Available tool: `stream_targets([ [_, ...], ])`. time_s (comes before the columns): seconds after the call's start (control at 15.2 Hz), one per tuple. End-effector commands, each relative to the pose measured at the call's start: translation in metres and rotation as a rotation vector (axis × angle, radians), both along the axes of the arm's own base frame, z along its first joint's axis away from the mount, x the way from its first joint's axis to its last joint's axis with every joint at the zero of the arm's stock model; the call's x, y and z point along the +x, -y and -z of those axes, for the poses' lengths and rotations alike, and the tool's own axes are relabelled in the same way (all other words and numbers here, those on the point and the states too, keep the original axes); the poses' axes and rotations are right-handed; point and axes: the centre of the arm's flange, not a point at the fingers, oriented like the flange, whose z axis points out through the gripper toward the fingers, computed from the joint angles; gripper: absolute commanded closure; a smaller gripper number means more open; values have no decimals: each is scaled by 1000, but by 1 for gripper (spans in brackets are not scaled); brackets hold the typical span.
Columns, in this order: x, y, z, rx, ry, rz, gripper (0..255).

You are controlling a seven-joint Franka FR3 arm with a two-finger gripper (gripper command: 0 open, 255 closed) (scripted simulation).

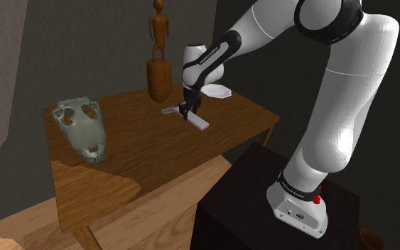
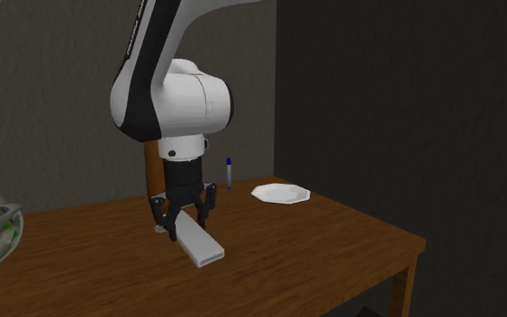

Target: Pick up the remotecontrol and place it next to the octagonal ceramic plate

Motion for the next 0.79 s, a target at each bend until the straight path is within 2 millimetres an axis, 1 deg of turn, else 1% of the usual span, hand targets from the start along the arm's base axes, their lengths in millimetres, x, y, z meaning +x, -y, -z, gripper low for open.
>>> stream_targets([
  [0.0,0,1,-10,0,0,0,255],
  [0.73,-8,146,-12,0,0,0,255],
])
